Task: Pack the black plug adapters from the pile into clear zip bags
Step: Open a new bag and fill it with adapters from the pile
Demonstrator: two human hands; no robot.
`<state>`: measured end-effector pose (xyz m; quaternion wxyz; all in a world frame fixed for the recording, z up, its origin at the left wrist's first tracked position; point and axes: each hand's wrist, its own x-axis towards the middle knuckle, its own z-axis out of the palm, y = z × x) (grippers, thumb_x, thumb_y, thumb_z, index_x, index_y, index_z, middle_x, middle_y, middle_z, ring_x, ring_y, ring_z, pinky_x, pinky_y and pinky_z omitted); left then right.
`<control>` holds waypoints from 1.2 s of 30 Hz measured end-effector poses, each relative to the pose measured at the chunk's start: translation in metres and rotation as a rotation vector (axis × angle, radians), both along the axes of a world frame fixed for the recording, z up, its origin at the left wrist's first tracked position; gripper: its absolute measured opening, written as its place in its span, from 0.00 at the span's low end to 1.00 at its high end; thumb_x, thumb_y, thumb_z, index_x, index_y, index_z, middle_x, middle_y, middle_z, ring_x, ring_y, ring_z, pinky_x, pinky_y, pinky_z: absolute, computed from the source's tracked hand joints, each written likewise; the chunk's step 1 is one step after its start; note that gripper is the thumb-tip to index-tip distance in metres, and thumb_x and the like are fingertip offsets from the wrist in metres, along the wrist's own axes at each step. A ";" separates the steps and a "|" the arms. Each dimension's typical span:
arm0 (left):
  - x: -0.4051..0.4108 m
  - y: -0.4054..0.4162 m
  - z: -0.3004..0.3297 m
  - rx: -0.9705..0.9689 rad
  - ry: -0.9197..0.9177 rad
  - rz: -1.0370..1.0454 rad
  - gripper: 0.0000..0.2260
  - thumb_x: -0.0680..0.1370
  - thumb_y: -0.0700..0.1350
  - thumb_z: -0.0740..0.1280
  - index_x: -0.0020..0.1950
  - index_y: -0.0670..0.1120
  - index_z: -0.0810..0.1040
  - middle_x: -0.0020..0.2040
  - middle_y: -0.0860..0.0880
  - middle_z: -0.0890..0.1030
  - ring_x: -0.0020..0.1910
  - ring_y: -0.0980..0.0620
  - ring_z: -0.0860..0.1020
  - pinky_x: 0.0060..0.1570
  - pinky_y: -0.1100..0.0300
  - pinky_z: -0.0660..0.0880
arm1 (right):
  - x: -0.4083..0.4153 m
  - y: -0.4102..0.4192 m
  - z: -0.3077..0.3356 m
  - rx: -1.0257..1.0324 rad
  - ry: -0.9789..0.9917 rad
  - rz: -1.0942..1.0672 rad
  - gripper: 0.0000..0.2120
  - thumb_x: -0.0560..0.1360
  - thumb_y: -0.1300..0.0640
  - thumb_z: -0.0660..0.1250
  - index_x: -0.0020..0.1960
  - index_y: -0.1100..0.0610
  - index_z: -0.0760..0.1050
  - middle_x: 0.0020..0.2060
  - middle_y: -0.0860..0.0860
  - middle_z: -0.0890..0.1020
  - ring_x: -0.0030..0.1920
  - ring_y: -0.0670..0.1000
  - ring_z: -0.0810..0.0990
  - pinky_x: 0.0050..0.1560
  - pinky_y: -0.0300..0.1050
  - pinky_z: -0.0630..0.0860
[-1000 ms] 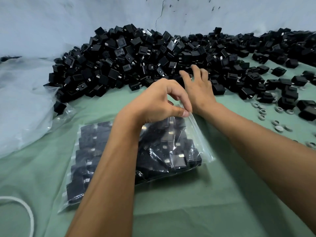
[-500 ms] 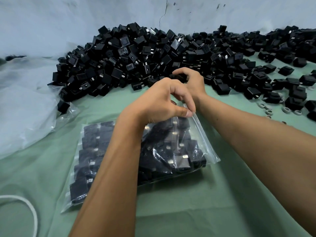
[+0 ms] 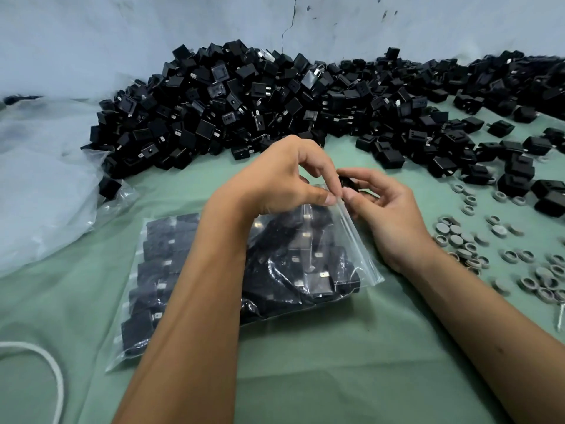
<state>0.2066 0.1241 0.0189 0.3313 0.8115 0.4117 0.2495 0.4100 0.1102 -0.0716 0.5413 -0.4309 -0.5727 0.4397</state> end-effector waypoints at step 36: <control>0.002 -0.001 0.001 0.012 -0.003 -0.007 0.05 0.71 0.40 0.80 0.45 0.46 0.88 0.54 0.47 0.82 0.60 0.49 0.79 0.56 0.45 0.79 | -0.012 -0.018 0.012 0.136 -0.206 0.141 0.06 0.79 0.53 0.73 0.53 0.55 0.84 0.43 0.52 0.89 0.46 0.58 0.88 0.52 0.66 0.81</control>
